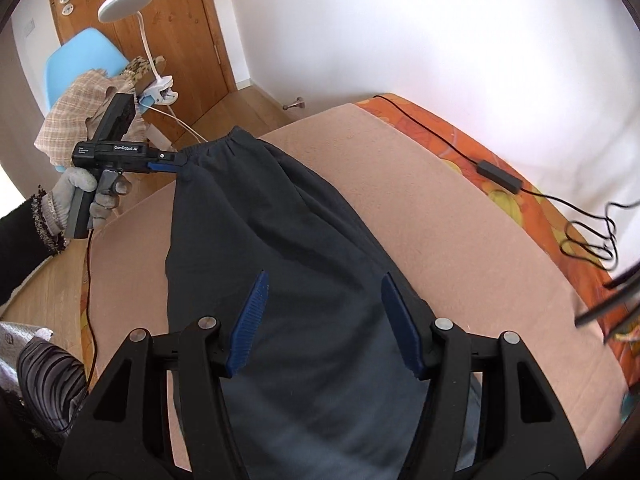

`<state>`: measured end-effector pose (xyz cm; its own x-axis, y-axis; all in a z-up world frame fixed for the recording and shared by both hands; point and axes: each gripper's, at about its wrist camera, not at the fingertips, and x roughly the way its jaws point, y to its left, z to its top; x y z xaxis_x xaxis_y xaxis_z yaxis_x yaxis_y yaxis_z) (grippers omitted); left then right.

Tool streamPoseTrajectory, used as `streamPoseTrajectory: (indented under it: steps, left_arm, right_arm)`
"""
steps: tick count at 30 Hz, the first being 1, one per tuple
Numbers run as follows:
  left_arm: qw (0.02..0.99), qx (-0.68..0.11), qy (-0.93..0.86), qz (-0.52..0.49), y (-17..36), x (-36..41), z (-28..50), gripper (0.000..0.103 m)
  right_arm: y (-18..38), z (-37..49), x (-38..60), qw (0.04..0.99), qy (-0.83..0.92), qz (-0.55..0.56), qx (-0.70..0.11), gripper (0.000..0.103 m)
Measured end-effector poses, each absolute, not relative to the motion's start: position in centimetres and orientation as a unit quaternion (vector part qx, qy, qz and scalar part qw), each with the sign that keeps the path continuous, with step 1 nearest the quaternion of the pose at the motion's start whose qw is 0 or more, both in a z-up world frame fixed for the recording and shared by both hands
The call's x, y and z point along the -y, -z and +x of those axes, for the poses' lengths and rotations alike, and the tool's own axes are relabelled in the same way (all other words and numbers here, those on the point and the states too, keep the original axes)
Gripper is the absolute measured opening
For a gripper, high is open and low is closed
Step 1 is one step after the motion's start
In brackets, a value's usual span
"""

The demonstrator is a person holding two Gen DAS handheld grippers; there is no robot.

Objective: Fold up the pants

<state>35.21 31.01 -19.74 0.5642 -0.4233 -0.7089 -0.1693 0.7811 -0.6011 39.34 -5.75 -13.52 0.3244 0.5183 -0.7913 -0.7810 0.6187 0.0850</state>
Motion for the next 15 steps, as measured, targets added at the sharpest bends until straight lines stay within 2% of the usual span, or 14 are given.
streamPoseTrajectory:
  steps: [6, 7, 9, 10, 12, 15]
  left_arm:
    - [0.807, -0.454, 0.094, -0.365, 21.1, -31.4, 36.1, 0.056]
    - [0.81, -0.448, 0.096, -0.366, 21.0, -31.2, 36.1, 0.053]
    - [0.818, -0.438, 0.094, -0.361, 20.8, -31.0, 36.1, 0.052]
    - [0.821, -0.436, 0.092, -0.356, 20.8, -30.9, 36.0, 0.046]
    - [0.828, -0.437, 0.079, -0.341, 20.8, -30.8, 36.0, 0.036]
    - [0.827, -0.431, 0.075, -0.353, 21.2, -31.3, 35.6, 0.036]
  right_arm:
    - [17.4, 42.9, -0.4, 0.767, -0.419, -0.207, -0.44, 0.05]
    - [18.0, 43.1, -1.0, 0.762, -0.417, -0.215, -0.445, 0.046]
    - [19.2, 43.5, -1.8, 0.747, -0.418, -0.229, -0.463, 0.012]
    - [19.6, 43.7, -2.1, 0.742, -0.416, -0.238, -0.469, 0.008]
    - [19.6, 43.4, -2.4, 0.74, -0.42, -0.25, -0.462, 0.004]
    - [18.5, 44.5, -2.4, 0.767, -0.391, -0.248, -0.445, 0.004]
